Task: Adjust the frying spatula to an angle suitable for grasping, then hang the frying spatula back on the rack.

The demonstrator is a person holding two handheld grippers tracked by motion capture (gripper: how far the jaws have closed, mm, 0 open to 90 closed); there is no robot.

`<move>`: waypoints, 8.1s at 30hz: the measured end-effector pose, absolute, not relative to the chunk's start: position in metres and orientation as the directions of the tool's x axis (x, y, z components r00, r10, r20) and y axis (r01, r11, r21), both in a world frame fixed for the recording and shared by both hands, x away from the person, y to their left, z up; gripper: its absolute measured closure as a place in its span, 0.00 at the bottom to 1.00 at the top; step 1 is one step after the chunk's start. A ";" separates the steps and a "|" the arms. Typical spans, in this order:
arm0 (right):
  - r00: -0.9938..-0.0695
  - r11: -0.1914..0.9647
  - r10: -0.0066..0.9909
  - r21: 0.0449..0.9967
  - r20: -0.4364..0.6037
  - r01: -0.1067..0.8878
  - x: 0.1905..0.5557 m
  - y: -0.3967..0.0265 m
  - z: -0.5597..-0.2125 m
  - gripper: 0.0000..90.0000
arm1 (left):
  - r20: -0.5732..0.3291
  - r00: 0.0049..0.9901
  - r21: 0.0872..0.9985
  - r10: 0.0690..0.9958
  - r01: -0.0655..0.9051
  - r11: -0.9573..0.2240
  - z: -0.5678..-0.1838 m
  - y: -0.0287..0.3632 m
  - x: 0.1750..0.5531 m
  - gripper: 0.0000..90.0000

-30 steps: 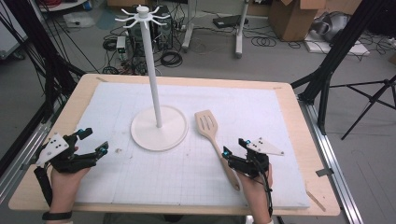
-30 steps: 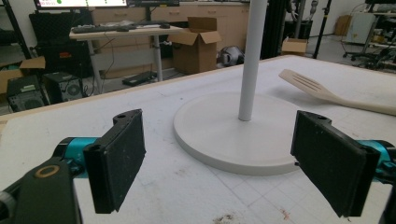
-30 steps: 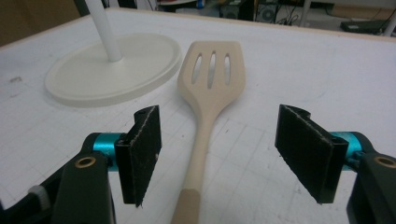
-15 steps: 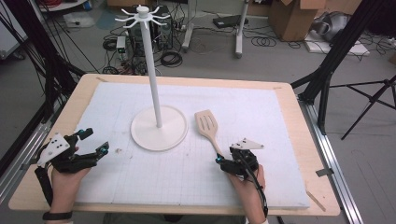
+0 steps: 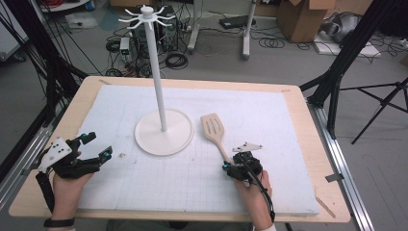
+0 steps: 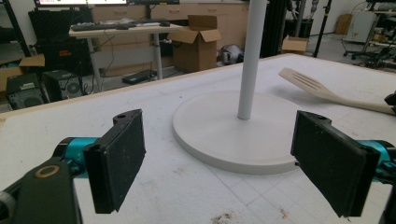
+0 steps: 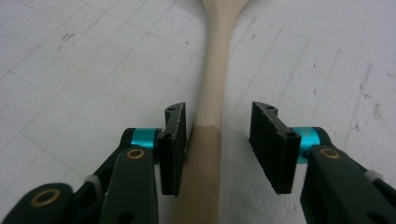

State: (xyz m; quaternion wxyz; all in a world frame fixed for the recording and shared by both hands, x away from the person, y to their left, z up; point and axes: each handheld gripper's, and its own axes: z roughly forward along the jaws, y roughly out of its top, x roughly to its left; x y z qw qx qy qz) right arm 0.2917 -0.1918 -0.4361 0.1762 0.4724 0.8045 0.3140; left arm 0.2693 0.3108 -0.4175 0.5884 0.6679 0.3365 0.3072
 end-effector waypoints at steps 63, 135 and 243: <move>-0.994 0.653 0.086 0.757 -0.063 0.008 0.293 -0.156 -0.428 0.83 | 0.037 0.645 0.994 0.764 0.053 -0.093 -0.411 0.307 0.267 0.20; -0.621 0.087 0.781 0.972 0.069 0.218 0.260 -0.299 -0.412 0.21 | 0.045 0.875 0.995 0.482 0.004 -0.101 -0.388 0.255 0.272 0.20; -0.664 0.077 0.744 0.977 0.078 0.201 0.263 -0.298 -0.410 0.21 | 0.013 0.997 0.482 0.076 0.060 -0.874 -0.411 0.066 0.301 0.87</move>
